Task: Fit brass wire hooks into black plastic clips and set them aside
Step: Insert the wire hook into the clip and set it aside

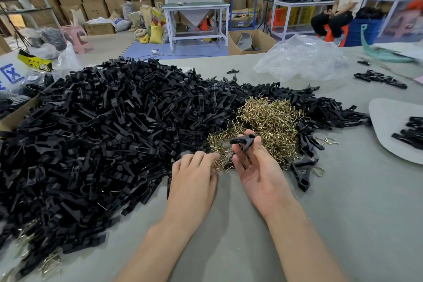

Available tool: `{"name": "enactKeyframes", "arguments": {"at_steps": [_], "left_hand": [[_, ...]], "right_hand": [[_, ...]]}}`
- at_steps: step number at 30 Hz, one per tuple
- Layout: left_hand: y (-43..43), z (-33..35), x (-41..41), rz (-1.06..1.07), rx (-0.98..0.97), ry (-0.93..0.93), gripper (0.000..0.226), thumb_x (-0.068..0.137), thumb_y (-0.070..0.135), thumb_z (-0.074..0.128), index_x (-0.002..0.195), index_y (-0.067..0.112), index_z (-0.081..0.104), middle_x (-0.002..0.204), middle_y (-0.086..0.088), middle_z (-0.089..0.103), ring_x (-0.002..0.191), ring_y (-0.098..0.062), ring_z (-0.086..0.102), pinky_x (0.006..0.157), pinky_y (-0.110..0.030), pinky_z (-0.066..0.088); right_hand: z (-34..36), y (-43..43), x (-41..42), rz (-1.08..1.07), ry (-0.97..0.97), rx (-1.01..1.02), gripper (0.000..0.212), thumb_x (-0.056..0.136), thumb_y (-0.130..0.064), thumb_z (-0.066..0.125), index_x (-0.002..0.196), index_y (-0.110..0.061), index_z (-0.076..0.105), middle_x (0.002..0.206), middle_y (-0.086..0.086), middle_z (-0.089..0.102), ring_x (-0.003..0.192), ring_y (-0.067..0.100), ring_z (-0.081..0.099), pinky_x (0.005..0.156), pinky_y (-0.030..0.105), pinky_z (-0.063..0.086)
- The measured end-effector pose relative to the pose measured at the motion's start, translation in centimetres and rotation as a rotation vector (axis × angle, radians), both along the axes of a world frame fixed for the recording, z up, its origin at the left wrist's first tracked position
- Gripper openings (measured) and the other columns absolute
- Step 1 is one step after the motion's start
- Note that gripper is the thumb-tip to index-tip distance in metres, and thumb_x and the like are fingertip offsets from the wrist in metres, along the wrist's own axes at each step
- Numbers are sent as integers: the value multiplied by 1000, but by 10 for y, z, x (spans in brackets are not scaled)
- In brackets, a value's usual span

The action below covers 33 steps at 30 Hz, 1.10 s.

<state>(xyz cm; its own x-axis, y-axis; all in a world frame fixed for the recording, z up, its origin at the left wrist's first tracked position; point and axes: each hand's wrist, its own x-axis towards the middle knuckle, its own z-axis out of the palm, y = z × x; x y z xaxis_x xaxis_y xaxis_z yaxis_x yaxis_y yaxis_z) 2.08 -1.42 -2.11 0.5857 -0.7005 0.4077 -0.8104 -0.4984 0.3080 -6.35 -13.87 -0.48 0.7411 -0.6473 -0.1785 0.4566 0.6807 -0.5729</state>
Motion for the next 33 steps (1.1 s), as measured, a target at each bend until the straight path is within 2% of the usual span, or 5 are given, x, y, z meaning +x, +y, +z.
{"name": "enactKeyframes", "arguments": {"at_steps": [8,15,23,29,33], "left_hand": [[4,0,5,33,48,-29,24,99,39,54,117,28,65,105,6,59,106,-18,55,95,-34,36],[5,1,6,26,-9,-125,8,97,27,56,98,26,64,91,10,60,90,-17,59,83,-34,43],[10,1,13,-1,23,-183,37,80,3,76,110,23,69,90,6,63,84,-23,61,73,-36,48],[14,9,16,-51,-216,161,26,100,5,51,114,25,61,105,12,60,99,-7,56,84,-19,42],[15,15,11,39,-484,500,21,104,18,49,98,37,59,91,19,64,77,1,59,69,-11,43]], "right_hand": [[-2,0,2,-1,31,-6,27,93,-30,58,111,-15,71,89,4,76,75,11,71,66,24,61],[-1,0,0,1,32,-4,26,99,-29,54,113,-14,70,89,6,76,76,12,70,67,24,61],[-2,-1,1,1,36,2,26,95,-29,57,111,-14,71,89,5,76,75,12,72,66,25,62],[-3,0,3,15,50,-24,26,82,-33,66,97,-18,80,93,5,76,76,14,73,64,27,61],[0,5,3,125,76,-115,25,84,-33,64,98,-19,81,99,5,75,88,18,72,72,33,61]]}}
